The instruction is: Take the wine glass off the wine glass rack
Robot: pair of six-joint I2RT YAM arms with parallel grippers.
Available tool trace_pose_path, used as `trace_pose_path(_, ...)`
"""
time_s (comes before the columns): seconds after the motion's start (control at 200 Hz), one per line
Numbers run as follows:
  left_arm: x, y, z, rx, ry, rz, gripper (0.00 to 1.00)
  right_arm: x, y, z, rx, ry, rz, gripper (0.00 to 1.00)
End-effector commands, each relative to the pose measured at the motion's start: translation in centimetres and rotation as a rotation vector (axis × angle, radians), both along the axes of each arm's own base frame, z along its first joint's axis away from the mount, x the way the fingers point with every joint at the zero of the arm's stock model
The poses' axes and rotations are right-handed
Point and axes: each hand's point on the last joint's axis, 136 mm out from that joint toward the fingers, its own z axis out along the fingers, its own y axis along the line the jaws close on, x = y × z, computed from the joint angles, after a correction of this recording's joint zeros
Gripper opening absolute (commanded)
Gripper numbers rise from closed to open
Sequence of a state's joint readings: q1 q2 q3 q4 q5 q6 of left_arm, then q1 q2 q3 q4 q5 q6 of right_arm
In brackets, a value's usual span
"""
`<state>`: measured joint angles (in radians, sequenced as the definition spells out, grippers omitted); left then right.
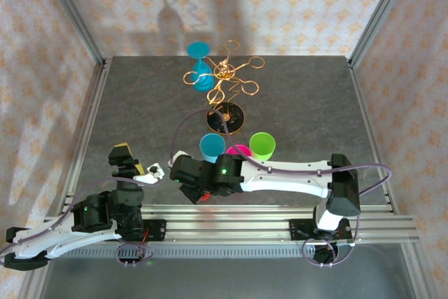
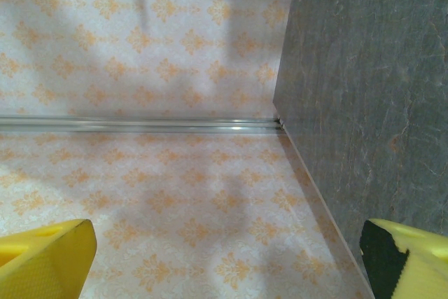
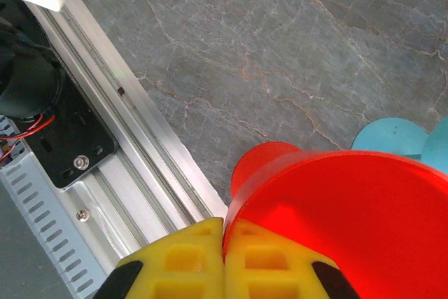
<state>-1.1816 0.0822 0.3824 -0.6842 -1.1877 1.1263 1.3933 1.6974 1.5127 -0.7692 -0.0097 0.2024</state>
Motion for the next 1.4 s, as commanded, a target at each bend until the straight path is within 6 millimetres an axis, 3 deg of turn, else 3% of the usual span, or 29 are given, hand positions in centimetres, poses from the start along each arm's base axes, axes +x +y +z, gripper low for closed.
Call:
trace_pose_path(0.0,0.0,0.5,-0.5,0.02,-0.002,0.031,0.99,0.6,0.3,0.1,0.0,-0.028,-0.031,0.0)
trace_pose_path(0.511,-0.1,0.6,-0.6,0.021,-0.002,0.034,0.99,1.1,0.2,-0.8,-0.037,-0.048,-0.045,0.0)
trace_pose_path(0.691,-0.1,0.5,-0.6,0.019,-0.001,0.033,0.99,1.2,0.2,-0.9,-0.044,-0.051,-0.049,0.05)
trace_pose_path(0.966,-0.1,0.5,-0.6,0.021,0.0,0.032,0.99,1.2,0.2,-0.2,-0.033,-0.054,-0.048,0.22)
trace_pose_path(1.151,-0.1,0.5,-0.7,0.024,0.0,0.032,0.99,1.3,0.2,0.1,-0.031,-0.058,-0.049,0.25)
trace_pose_path(1.397,0.0,0.5,-0.4,0.017,-0.003,0.031,0.99,1.7,-0.1,2.7,0.011,-0.094,-0.057,0.35)
